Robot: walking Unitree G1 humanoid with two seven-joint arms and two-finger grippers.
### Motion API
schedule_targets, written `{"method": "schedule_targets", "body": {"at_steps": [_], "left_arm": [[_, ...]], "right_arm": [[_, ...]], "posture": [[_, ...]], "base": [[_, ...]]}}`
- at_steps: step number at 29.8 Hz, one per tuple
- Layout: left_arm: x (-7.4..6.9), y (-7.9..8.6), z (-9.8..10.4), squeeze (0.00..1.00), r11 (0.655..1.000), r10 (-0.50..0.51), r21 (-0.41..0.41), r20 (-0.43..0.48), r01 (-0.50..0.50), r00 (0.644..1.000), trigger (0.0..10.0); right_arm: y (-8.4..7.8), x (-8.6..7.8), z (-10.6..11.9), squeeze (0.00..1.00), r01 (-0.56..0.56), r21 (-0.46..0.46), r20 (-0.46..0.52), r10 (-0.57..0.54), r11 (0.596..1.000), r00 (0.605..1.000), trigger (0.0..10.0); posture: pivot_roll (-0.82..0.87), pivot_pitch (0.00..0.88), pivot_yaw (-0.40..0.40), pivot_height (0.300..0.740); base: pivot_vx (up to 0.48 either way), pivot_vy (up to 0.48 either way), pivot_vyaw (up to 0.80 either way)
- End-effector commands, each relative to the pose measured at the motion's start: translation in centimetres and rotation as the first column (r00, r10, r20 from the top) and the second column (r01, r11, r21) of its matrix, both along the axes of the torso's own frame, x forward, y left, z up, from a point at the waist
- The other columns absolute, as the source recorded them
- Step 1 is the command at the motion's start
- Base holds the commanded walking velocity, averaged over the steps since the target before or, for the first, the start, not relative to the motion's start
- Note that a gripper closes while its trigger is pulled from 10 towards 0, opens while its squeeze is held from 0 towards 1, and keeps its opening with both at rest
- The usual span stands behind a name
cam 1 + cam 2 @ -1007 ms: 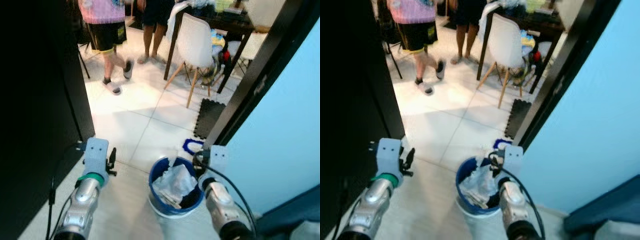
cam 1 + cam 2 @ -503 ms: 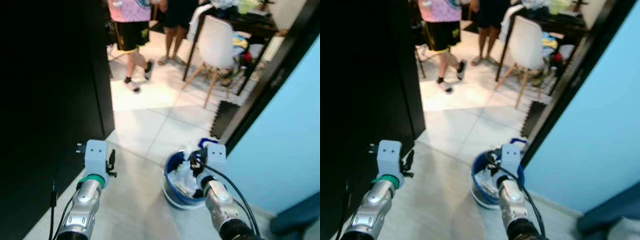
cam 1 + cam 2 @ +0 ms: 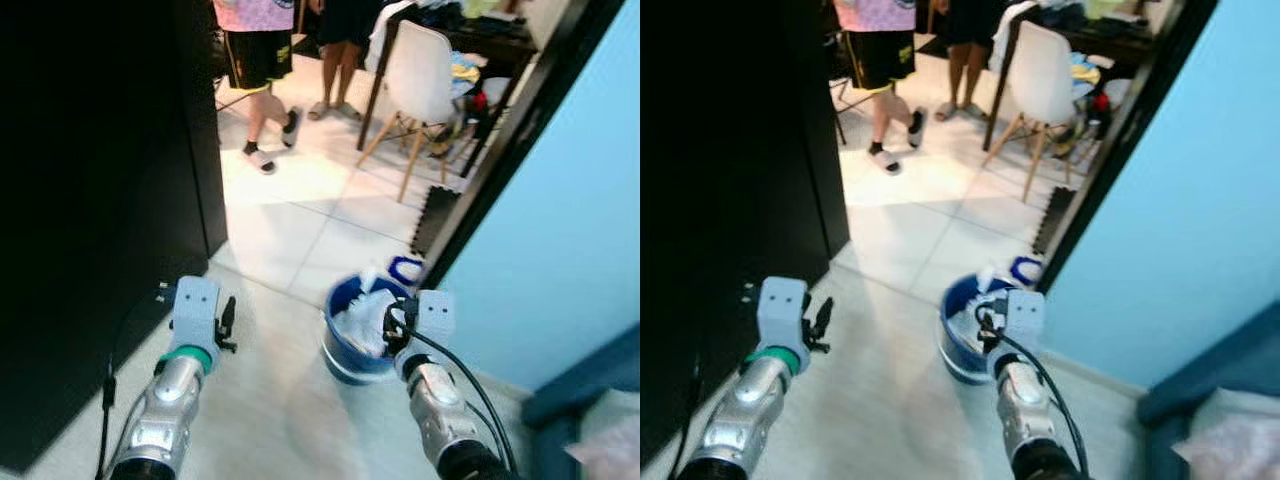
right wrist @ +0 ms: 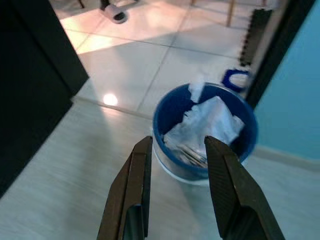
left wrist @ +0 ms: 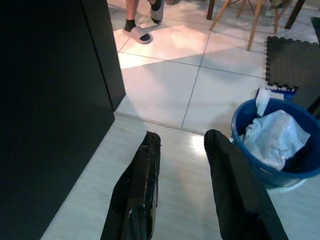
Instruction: Clean up the room
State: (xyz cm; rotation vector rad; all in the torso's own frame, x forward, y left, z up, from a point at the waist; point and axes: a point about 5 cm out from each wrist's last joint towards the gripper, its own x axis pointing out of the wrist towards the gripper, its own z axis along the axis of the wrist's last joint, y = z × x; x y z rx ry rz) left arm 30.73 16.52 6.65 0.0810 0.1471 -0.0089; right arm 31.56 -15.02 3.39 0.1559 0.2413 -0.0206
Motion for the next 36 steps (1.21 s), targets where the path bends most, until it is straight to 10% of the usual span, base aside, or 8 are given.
{"method": "schedule_targets", "body": {"at_steps": [1,36], "left_arm": [[-0.44,0.12,-0.8,0.0,1.0,0.008,-0.006,-0.029,-0.008,1.0,10.0],[-0.33,0.02,-0.95,0.0,1.0,0.006,0.026,-0.032,-0.005,0.999,10.0]], "right_arm": [[0.23,-0.28,-0.39,0.0,0.002,0.009,-0.017,-0.002,1.0,1.0,10.0],[0.38,-0.19,-0.46,0.0,-0.005,-0.004,-0.031,0.005,1.0,1.0,10.0]], "posture": [[0.07,0.0,-0.012,0.74],[0.07,0.0,-0.017,0.74]], "base": [[-0.27,0.0,0.0],[-0.053,0.0,0.0]]}}
